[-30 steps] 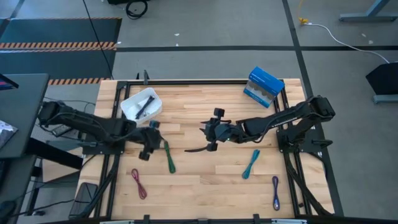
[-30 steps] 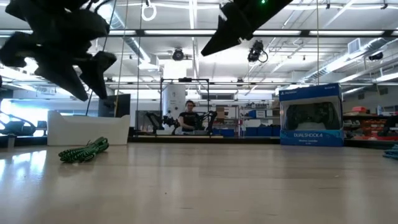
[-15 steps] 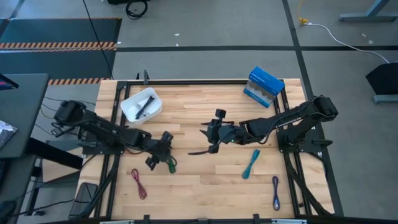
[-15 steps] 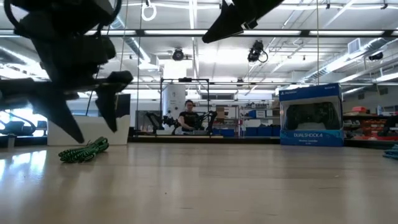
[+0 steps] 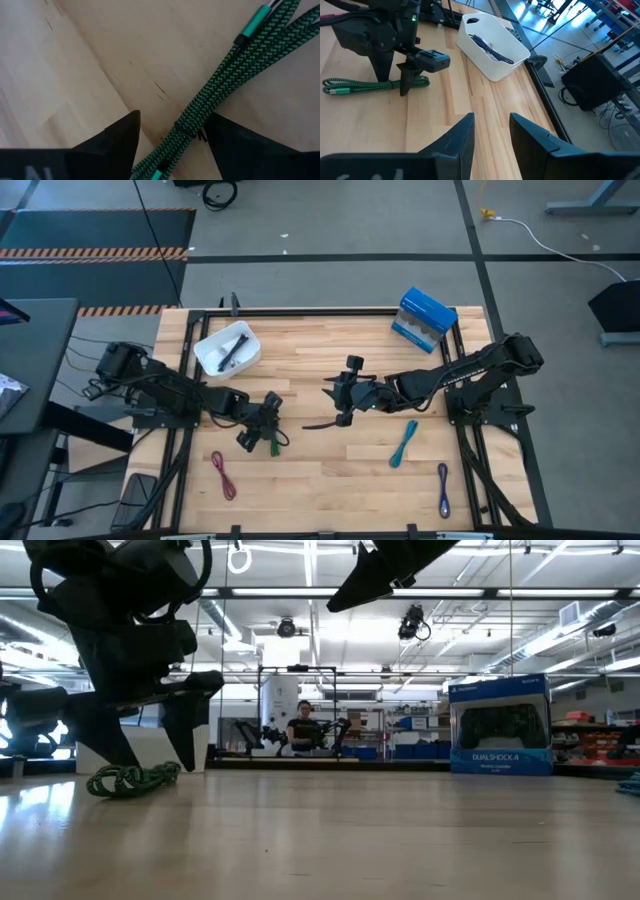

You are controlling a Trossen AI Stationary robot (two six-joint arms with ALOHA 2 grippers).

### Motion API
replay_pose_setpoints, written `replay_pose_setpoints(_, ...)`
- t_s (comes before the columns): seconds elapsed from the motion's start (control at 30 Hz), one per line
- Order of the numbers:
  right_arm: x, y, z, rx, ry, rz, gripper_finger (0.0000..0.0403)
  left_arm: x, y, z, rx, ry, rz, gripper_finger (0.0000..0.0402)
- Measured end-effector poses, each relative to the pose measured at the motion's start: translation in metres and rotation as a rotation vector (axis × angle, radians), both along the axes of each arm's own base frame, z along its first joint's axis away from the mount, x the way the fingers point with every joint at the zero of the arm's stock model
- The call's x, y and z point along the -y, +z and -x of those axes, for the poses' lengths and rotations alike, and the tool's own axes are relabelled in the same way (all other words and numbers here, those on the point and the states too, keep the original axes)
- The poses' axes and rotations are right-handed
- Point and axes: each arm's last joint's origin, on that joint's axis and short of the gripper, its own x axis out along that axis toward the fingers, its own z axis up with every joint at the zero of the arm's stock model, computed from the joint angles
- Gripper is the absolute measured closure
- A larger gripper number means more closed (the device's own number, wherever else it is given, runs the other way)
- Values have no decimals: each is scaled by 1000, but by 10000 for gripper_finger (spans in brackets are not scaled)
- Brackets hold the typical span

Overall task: Pick and place USB-C Cables
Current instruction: Put the green charger cable into the white bin

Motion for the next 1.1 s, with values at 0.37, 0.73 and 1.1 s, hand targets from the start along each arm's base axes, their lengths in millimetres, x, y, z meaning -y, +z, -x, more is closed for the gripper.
replay_pose_setpoints(0.37,0,0,0,-2,0,0,273,1,-1,2,-15,134,85,330)
replay_pose_setpoints(0.73,0,0,0,-5,0,1,273,-10,22,4,27,368,-83,368)
replay_pose_setpoints(1.1,0,-1,1,-8,-9,-13,276,-64,88,19,102,941,-268,370)
